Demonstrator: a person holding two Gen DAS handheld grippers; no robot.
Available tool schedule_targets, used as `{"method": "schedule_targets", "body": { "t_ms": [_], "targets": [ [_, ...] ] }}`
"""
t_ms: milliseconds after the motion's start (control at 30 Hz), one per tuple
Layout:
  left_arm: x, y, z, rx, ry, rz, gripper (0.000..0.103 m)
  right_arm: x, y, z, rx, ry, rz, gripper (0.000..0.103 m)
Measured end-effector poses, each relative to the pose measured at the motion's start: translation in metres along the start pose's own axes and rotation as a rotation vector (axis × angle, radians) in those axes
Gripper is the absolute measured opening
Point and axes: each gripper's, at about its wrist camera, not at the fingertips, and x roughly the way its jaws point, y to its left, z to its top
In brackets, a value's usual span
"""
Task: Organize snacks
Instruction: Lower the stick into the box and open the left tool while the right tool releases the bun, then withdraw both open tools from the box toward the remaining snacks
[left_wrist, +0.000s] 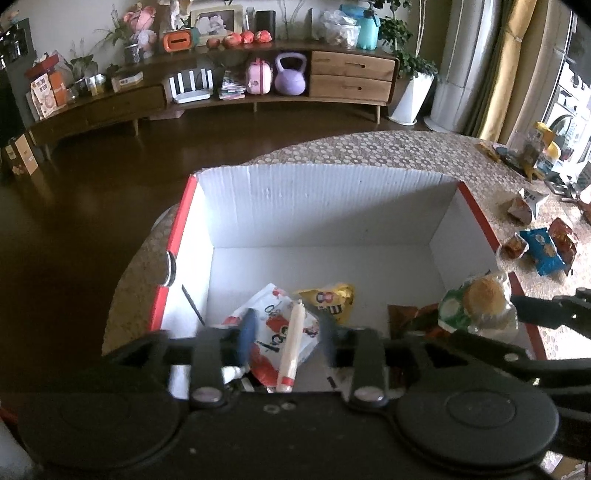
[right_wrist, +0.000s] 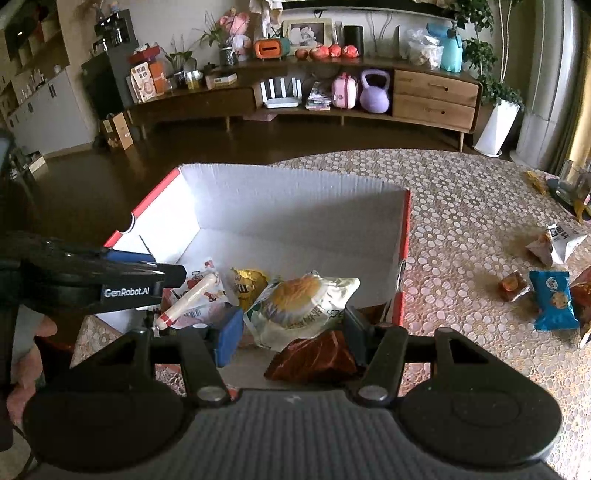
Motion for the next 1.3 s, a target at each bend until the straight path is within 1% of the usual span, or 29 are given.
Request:
{"method": "schedule_targets", "body": {
  "t_ms": [67,133,300,333,400,567,600,667,700,733,900,1033,1300],
  "targets": [
    [-0.004,0.002,-0.001,-0.011,-0.028,0.009,0.089,0.002,0.000,0.000,0.000,0.005,-0.001,0.058],
    [-0.007,0.002,-0.001,-0.006,-0.048,0.005,0.089,0.005,-0.001,0.000,0.004,0.008,-0.003,0.058],
    [-0.007,0.001,-0.002,0.004,-0.041,0.026,0.089,0.011,-0.003,0.000,0.006,0.022,-0.009,0.058],
    [-0.007,0.001,-0.003,0.002,-0.041,0.029,0.090,0.013,-0.004,-0.001,0.005,0.025,-0.010,0.058],
    [-0.008,0.003,-0.003,-0.006,-0.041,0.033,0.094,0.017,-0.003,-0.001,0.000,0.035,-0.007,0.059],
    [-0.012,0.005,-0.003,-0.014,-0.049,0.031,0.097,0.021,0.000,-0.003,-0.013,0.053,-0.002,0.060],
    [-0.013,0.005,-0.003,-0.014,-0.052,0.033,0.098,0.020,0.000,-0.004,-0.011,0.047,0.001,0.062],
    [-0.015,0.004,-0.004,-0.018,-0.056,0.032,0.100,0.016,0.000,-0.003,-0.005,0.033,0.011,0.068],
    [-0.016,0.005,-0.004,-0.020,-0.058,0.033,0.100,0.013,-0.001,-0.003,-0.003,0.025,0.013,0.074],
    [-0.018,0.004,-0.004,-0.020,-0.060,0.034,0.100,0.010,-0.002,-0.003,-0.003,0.015,0.014,0.077],
    [-0.031,0.000,-0.006,-0.008,-0.079,0.036,0.100,-0.009,-0.003,-0.003,0.005,-0.012,0.020,0.077],
    [-0.047,-0.006,-0.008,-0.004,-0.100,0.022,0.100,-0.027,-0.006,-0.008,0.016,-0.024,0.027,0.077],
    [-0.076,-0.028,-0.015,0.036,-0.131,0.002,0.101,-0.061,-0.012,-0.018,0.020,-0.059,0.019,0.079]
  ]
}}
